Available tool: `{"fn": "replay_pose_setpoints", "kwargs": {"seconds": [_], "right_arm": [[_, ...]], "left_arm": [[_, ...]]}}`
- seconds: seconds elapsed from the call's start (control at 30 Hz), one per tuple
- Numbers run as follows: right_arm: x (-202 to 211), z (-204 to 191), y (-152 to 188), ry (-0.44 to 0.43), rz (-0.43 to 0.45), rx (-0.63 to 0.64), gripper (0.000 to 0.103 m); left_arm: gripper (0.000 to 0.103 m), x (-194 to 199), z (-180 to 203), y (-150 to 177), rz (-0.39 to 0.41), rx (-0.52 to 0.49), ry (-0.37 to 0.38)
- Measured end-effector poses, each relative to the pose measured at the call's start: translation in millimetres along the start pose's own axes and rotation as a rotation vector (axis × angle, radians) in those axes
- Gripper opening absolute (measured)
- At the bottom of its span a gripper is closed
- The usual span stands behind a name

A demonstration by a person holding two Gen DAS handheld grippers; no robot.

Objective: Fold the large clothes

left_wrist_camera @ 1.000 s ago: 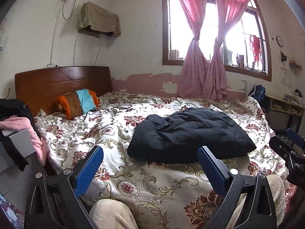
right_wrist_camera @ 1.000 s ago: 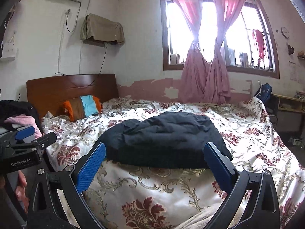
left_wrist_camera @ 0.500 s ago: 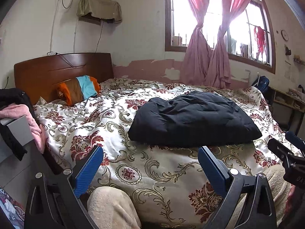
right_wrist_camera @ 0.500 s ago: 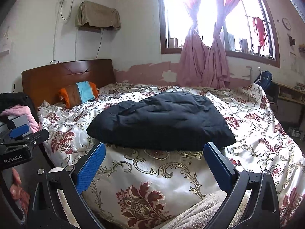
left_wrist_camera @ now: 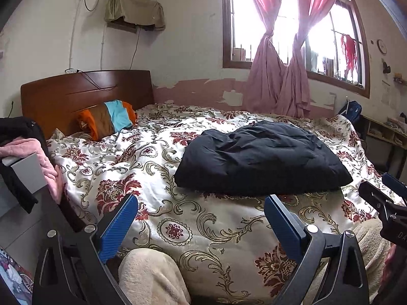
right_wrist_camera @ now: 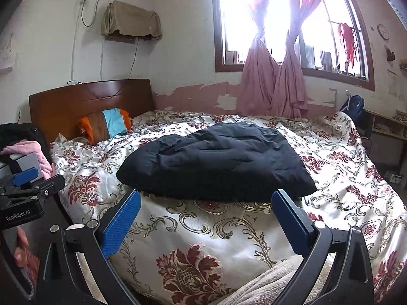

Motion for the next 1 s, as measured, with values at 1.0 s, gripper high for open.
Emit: {"fn": "replay_pose_setpoints", "kwargs": {"seconds": [1.0], "right_arm": [[4.0,2.5,1.9,0.020,0.001,-0.020,0.101]], "left_arm": [[0.100,4.2,3.8,-0.3,0.006,-0.002,-0.001]]}}
Point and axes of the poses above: each gripper's, at about its wrist camera, not at the fingertips, and x roughly against the way its jaws point, z to its right, y to its underside, the point moved 2 cm from there along -x, roughly the way its jaws point, and after that the axes turned 7 degrees about -y, right-handed, at the moved point
